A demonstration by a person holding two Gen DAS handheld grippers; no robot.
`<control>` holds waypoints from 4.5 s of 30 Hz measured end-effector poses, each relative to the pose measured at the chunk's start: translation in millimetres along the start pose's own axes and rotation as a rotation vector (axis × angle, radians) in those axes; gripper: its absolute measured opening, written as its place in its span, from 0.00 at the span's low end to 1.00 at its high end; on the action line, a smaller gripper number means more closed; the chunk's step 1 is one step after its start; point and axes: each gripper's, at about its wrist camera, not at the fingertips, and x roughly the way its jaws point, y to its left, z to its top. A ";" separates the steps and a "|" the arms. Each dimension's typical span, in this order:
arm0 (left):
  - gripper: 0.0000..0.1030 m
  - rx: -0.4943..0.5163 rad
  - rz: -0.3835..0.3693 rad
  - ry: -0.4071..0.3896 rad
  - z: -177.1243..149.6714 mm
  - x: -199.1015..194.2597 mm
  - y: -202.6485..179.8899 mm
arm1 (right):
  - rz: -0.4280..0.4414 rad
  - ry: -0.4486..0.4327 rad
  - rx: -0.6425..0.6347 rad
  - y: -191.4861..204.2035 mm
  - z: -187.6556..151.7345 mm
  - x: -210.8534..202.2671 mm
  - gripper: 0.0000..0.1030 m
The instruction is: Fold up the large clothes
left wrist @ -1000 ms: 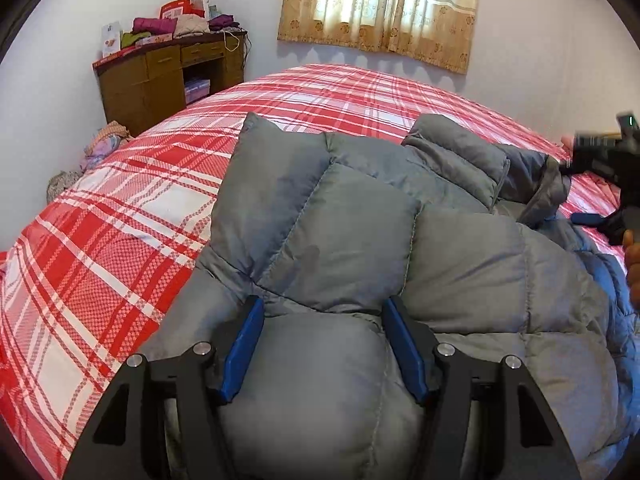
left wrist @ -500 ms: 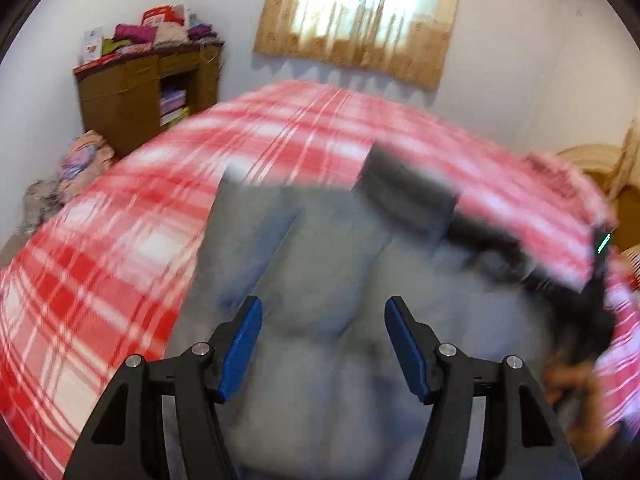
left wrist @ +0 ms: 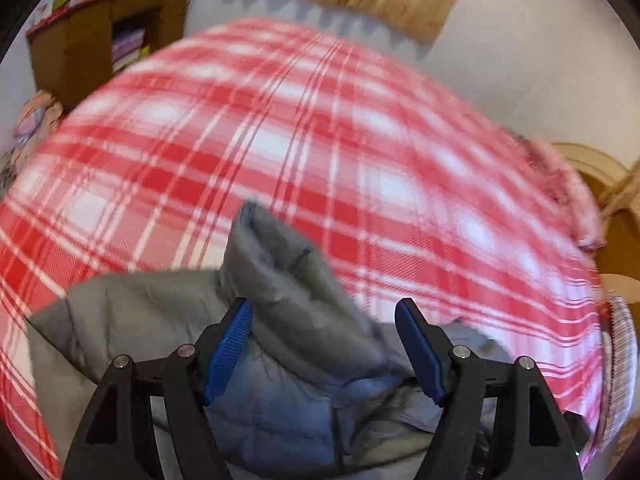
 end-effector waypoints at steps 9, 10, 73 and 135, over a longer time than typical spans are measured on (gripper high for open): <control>0.16 0.062 0.158 -0.048 -73.3 -23.7 33.8 | 0.013 0.004 0.011 -3.6 1.2 0.7 0.21; 0.16 0.052 0.157 -0.057 -79.6 -25.8 39.6 | 0.013 0.005 0.011 -3.3 1.4 0.7 0.21; 0.16 0.101 0.237 -0.203 -83.2 5.2 60.6 | -0.394 0.022 -0.282 49.2 12.6 28.8 0.54; 0.62 0.183 -0.039 -0.237 -428.7 -379.8 251.0 | -0.064 0.072 -0.256 -81.5 -261.0 -351.0 0.79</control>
